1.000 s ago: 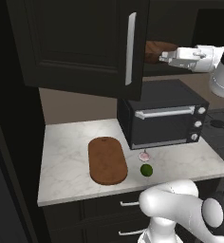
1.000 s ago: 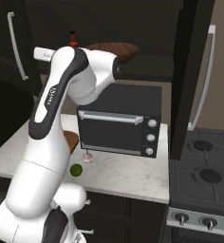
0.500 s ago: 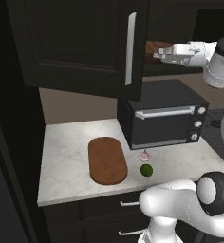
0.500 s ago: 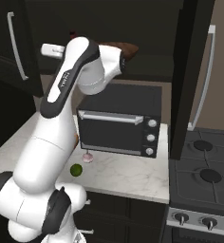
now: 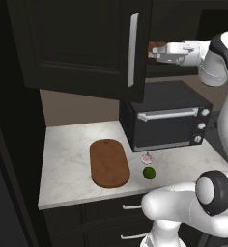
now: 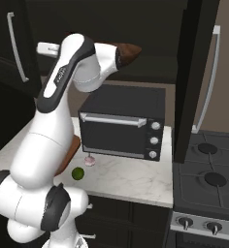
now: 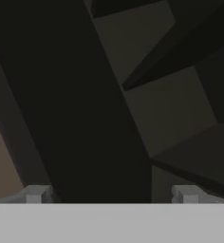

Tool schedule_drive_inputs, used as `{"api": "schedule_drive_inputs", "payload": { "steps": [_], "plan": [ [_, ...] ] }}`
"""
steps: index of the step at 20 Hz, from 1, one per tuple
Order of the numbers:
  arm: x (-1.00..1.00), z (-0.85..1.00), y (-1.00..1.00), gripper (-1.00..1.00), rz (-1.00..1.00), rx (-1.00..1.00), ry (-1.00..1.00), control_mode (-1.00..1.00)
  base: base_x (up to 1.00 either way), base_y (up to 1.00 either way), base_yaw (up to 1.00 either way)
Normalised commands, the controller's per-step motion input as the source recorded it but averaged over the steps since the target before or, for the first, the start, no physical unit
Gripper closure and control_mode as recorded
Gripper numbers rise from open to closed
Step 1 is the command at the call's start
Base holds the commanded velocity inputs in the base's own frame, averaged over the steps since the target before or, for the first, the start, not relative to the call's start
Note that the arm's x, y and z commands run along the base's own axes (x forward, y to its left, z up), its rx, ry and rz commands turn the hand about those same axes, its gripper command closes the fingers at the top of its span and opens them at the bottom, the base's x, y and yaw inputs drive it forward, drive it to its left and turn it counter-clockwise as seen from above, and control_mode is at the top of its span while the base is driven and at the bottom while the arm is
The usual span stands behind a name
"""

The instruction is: Open the cabinet. Place the bowl and condiment on the counter. Then place the lime and garlic on the cutting board.

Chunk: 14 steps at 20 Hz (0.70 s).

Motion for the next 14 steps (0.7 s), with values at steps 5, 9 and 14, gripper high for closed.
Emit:
{"api": "schedule_drive_inputs", "payload": {
  "steps": [5, 9, 14],
  "plan": [
    [0.06, 0.00, 0.06, -1.00, 0.00, 0.00, 0.00, -1.00, 0.00, 0.00, 0.00],
    [0.02, 0.00, 0.01, -1.00, 0.01, 0.00, 0.00, -1.00, 0.00, 0.00, 0.00],
    [0.00, 0.00, 0.02, -1.00, 0.03, 0.00, 0.00, -1.00, 0.00, 0.00, 0.00]
  ]
}}
